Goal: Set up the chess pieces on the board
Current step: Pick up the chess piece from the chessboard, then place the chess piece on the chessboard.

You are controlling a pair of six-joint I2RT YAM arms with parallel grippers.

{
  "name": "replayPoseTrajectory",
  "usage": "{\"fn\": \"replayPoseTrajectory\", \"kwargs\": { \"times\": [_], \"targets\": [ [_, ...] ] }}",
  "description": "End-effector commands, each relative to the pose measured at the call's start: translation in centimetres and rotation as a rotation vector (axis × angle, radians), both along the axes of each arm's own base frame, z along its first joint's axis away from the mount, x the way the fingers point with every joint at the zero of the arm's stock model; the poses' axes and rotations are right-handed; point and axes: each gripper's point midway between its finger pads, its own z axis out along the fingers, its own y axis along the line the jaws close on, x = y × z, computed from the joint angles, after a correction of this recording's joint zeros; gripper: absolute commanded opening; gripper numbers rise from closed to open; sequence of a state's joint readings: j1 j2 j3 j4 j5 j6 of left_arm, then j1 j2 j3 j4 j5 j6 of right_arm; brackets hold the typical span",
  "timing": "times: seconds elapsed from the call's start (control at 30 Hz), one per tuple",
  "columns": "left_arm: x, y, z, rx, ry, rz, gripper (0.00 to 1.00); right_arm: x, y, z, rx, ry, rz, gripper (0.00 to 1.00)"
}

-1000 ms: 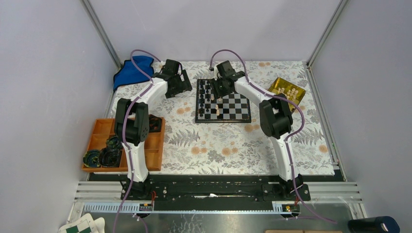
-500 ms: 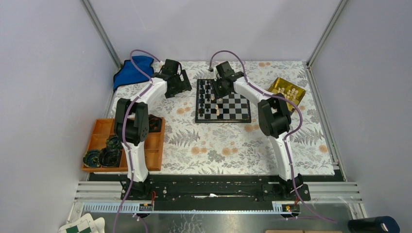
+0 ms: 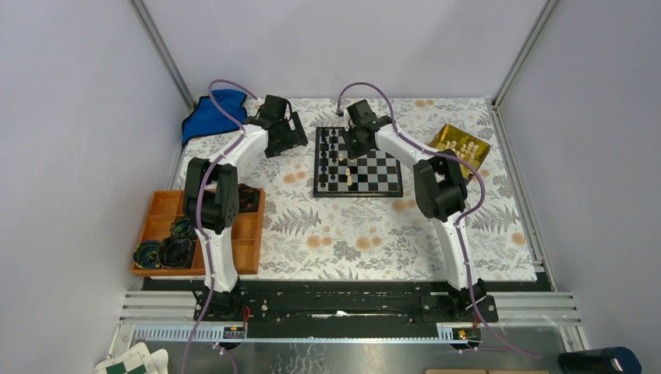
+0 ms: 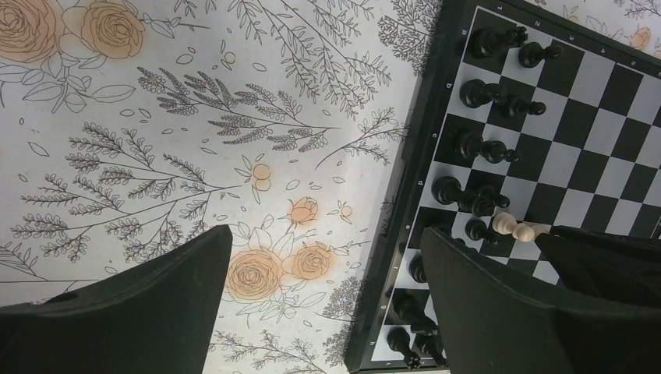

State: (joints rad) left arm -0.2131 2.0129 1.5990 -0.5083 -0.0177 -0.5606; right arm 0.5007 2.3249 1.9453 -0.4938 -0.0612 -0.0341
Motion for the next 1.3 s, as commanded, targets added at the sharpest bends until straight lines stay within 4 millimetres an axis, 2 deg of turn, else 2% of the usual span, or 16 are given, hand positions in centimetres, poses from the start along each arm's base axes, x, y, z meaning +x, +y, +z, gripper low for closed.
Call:
{"fn": "replayPoseTrajectory", "kwargs": {
  "times": [0.0,0.13,0.23,0.4,0.73,0.97,1.27],
  "targets": [
    [1.0,-0.2,0.7,-0.026,-0.044,0.006,0.99,0.2,-0.8,1.2,-0.02,-0.028,-0.011,0.18],
    [0.9,-0.2,0.7,-0.026,-0.043,0.006,0.99,0.6,-1.0,2.0,-0.026,-0.056,-0.019,0.11],
    [0.9,-0.2,0.7,-0.026,-0.041,0.005,0.99,1.1,-0.9,2.8,-0.022,-0.083,-0.022,0.09],
    [0.7,-0.1,0.5,-0.024,-0.037,0.005,0.99,2.8,-2.0,4.7,-0.049,-0.158,-0.076,0.06],
    [0.4,-0.1,0.3,-0.021,-0.031,0.003,0.99,7.5,-6.5,7.0,-0.047,-0.243,-0.238,0.05],
    [0.5,0.0,0.0,-0.012,-0.028,0.003,0.99,9.9,-8.8,6.5,-0.048,-0.245,-0.303,0.05],
    [0.8,0.1,0.0,-0.004,-0.026,0.0,0.99,11.1,-9.1,4.7,-0.051,-0.24,-0.313,0.06]
  ]
}}
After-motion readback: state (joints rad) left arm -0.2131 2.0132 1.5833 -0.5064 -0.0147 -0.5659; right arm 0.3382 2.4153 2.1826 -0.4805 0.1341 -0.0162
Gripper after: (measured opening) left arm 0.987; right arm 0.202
